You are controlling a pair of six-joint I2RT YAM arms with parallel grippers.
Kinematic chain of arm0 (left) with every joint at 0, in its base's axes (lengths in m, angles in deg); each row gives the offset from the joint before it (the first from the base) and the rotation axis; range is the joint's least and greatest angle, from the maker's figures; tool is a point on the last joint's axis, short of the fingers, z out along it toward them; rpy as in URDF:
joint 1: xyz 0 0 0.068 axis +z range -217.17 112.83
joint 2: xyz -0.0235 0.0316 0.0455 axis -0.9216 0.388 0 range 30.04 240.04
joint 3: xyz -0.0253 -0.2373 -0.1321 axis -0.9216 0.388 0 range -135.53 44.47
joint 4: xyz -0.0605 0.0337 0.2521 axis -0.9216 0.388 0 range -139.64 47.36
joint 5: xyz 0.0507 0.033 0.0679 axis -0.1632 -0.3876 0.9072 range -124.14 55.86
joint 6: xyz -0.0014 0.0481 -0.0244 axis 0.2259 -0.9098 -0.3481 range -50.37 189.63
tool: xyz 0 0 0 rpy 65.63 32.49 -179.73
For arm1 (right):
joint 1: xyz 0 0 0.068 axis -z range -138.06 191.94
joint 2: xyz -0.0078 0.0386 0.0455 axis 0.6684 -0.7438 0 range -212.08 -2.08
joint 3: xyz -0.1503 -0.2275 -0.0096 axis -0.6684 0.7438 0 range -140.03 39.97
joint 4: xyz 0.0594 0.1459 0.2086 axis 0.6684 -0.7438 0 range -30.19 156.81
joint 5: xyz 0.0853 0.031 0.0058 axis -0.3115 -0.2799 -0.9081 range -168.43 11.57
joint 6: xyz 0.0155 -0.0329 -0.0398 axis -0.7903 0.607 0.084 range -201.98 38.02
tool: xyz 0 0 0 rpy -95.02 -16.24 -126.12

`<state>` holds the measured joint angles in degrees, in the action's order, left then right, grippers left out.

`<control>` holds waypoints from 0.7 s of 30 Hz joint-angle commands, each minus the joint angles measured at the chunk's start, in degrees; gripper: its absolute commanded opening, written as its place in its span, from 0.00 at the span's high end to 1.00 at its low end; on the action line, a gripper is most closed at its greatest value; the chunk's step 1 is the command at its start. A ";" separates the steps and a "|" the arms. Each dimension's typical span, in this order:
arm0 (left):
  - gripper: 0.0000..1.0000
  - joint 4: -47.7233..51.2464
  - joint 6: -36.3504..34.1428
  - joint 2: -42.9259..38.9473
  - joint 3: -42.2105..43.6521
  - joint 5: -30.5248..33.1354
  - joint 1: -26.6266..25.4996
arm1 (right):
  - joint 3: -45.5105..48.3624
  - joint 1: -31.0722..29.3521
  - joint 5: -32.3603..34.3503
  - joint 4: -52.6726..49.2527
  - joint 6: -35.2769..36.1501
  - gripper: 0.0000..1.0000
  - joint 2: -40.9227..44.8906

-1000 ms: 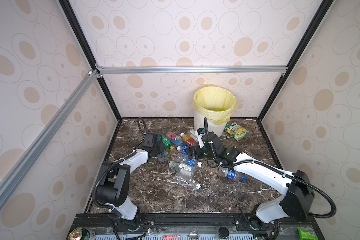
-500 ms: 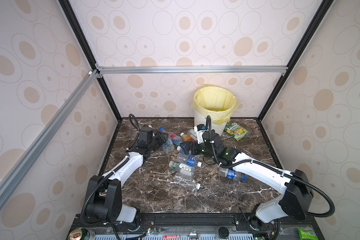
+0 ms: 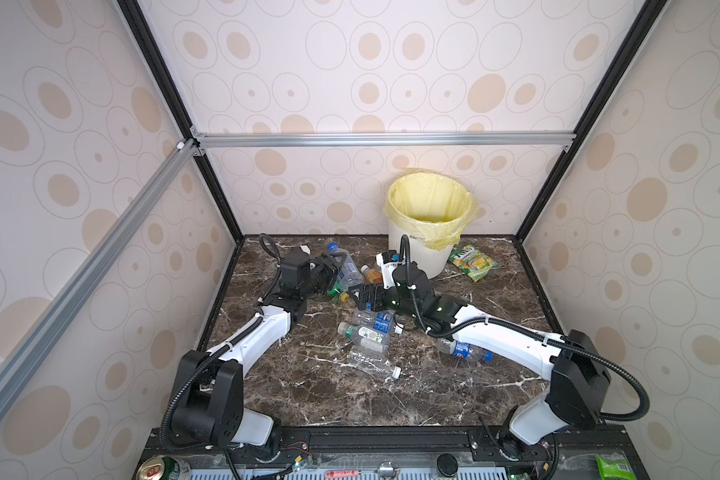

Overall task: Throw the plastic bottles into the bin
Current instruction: 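Lift the blue-capped bottle upright toward the right gripper while the right gripper approaches, then close the right gripper on the blue-capped bottle, open the left gripper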

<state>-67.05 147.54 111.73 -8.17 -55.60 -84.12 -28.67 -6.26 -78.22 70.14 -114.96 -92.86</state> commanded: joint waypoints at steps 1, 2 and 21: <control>0.42 -3.86 2.90 -1.02 -2.32 -0.53 -1.55 | -3.03 -0.40 1.37 1.76 0.84 0.01 -1.03; 0.43 -3.23 2.73 -1.31 -2.54 -0.05 -2.03 | -3.41 -0.35 1.37 1.76 0.96 0.01 -1.43; 0.41 -2.95 3.46 -6.05 -1.45 1.40 -4.92 | -7.05 -0.44 4.55 0.37 1.83 0.23 -4.14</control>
<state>-68.25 149.83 107.70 -8.26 -54.22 -88.42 -33.42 -6.63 -74.90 70.66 -113.80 -96.34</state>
